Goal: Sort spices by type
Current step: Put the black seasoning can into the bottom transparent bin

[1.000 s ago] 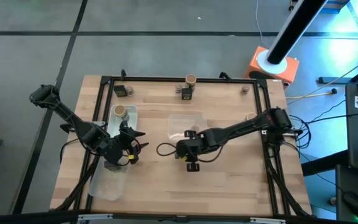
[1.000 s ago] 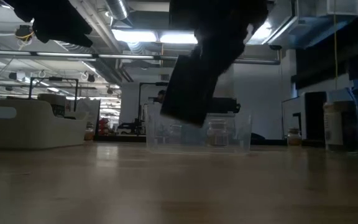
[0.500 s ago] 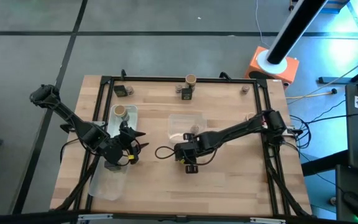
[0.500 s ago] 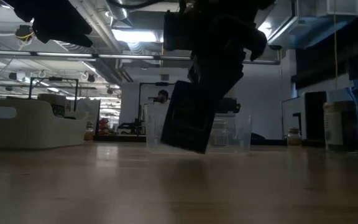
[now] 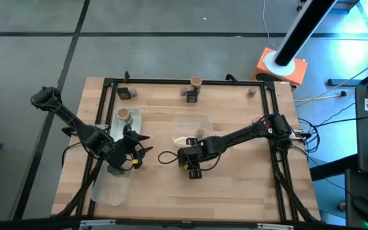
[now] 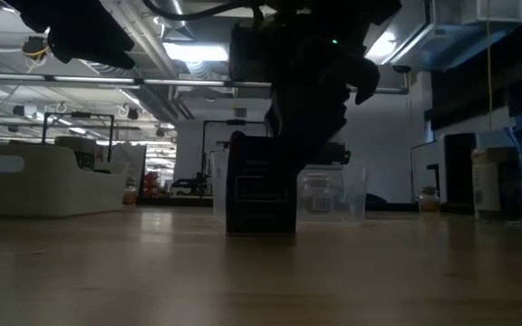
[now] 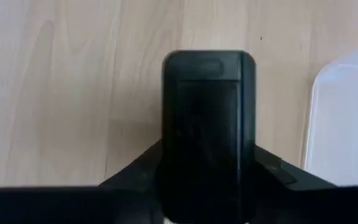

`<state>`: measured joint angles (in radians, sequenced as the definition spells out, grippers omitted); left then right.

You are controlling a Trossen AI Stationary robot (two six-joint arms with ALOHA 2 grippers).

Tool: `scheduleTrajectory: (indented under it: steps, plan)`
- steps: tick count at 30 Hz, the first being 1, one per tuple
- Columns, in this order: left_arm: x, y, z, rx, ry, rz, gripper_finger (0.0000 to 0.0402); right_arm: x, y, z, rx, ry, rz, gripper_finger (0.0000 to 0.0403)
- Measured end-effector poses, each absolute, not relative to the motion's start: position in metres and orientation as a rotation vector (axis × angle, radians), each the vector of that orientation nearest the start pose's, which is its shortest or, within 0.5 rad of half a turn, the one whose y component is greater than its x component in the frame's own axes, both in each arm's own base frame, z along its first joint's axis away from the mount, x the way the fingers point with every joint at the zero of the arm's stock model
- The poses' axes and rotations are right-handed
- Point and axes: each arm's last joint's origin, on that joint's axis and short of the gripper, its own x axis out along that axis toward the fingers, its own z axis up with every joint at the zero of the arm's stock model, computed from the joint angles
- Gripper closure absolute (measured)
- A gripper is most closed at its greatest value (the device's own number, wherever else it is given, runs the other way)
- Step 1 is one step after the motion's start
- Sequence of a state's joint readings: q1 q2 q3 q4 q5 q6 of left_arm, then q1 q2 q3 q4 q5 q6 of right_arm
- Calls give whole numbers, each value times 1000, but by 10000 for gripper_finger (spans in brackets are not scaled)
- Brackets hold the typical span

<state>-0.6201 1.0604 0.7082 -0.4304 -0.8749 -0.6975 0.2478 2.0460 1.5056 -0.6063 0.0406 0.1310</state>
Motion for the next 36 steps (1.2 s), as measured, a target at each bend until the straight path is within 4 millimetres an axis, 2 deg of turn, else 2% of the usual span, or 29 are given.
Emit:
scheduleTrajectory:
  steps: [6, 9, 14, 19, 23, 30, 36]
  plan:
    - [179, -100, 244, -139, 454, 419, 192, 409, 102, 178, -54, 1151, 112, 179]
    - [179, -100, 244, -143, 450, 418, 192, 404, 103, 189, -62, 1194, 118, 158]
    - [186, -105, 245, -124, 423, 393, 192, 381, 114, 213, -125, 1238, 120, 143]
    - [199, -115, 244, -70, 377, 350, 192, 355, 128, 217, -208, 1225, 129, 142]
    - [211, -123, 240, -16, 350, 324, 192, 335, 131, 204, -167, 1193, 111, 142]
    - [236, -130, 225, -6, 341, 266, 192, 304, 134, 165, -39, 1058, 106, 142]
    - [263, -124, 201, -55, 374, 214, 192, 293, 132, 141, 28, 968, 71, 142]
